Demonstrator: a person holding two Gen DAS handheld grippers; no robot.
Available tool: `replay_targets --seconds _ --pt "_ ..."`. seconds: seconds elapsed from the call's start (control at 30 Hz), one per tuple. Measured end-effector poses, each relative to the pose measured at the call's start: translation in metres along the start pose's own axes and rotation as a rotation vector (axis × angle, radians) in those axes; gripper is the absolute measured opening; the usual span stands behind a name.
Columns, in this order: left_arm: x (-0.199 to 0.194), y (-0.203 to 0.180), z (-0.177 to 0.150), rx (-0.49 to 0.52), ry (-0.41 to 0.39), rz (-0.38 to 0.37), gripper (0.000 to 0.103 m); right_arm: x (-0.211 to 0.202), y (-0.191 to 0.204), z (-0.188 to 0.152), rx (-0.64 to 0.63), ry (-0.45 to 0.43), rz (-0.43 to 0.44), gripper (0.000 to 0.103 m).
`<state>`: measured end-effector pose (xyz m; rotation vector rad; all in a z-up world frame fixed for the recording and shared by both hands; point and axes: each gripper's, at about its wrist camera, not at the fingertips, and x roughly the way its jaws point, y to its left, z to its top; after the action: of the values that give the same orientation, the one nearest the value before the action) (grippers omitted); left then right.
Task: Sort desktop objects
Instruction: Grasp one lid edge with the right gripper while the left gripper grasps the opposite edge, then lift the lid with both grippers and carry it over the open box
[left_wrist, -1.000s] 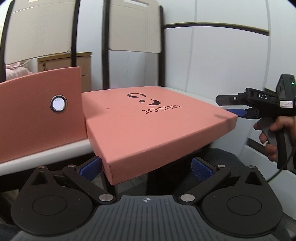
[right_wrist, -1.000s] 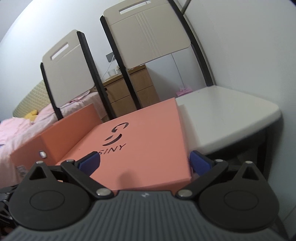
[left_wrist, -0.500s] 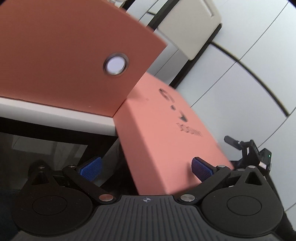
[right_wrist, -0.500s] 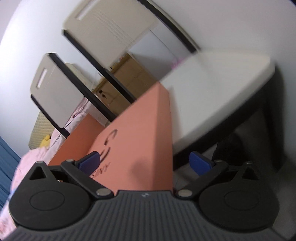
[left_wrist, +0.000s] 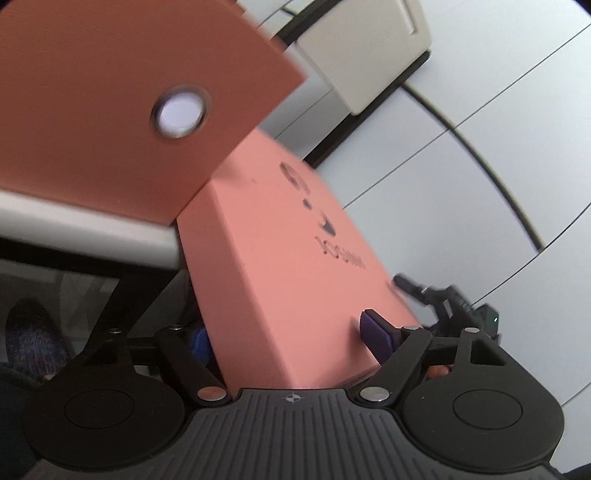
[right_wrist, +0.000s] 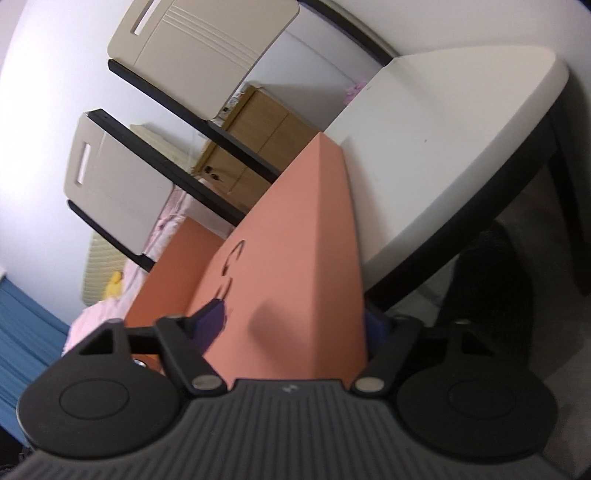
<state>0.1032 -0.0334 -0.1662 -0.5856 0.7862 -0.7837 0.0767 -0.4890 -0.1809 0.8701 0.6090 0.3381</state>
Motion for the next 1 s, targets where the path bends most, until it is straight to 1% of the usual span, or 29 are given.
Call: replay_targets --seconds 0.03,0.07,0.27,0.4,0.5,0.73,0.9,1.0 --pt "-0.005 -0.002 0.0 0.005 -0.015 -0.01 0.082 -0.003 0.004 -0.001 -0.007 -0.004 -0.014 0.065" --pt "-0.011 -0.003 0.0 0.008 -0.025 -0.02 0.082 -0.008 0.01 -0.002 -0.016 -0.009 -0.016 0.064" --pt "-0.037 -0.016 0.004 0.012 -0.071 -0.106 0.082 -0.04 0.045 -0.012 -0.051 -0.054 -0.015 0.064" --pt "-0.054 -0.021 0.003 0.009 -0.089 -0.145 0.083 -0.062 0.065 -0.024 -0.06 -0.092 -0.021 0.064" --pt "-0.063 -0.028 0.003 0.018 -0.097 -0.166 0.083 -0.078 0.079 -0.034 -0.066 -0.121 -0.026 0.064" --pt "-0.082 -0.049 0.002 0.087 -0.142 -0.212 0.083 -0.107 0.101 -0.051 -0.062 -0.194 -0.025 0.064" --pt "-0.095 -0.061 0.003 0.114 -0.167 -0.247 0.083 -0.124 0.122 -0.05 -0.103 -0.233 -0.014 0.064" --pt "-0.107 -0.071 0.004 0.138 -0.196 -0.256 0.083 -0.132 0.134 -0.046 -0.131 -0.253 0.002 0.064"
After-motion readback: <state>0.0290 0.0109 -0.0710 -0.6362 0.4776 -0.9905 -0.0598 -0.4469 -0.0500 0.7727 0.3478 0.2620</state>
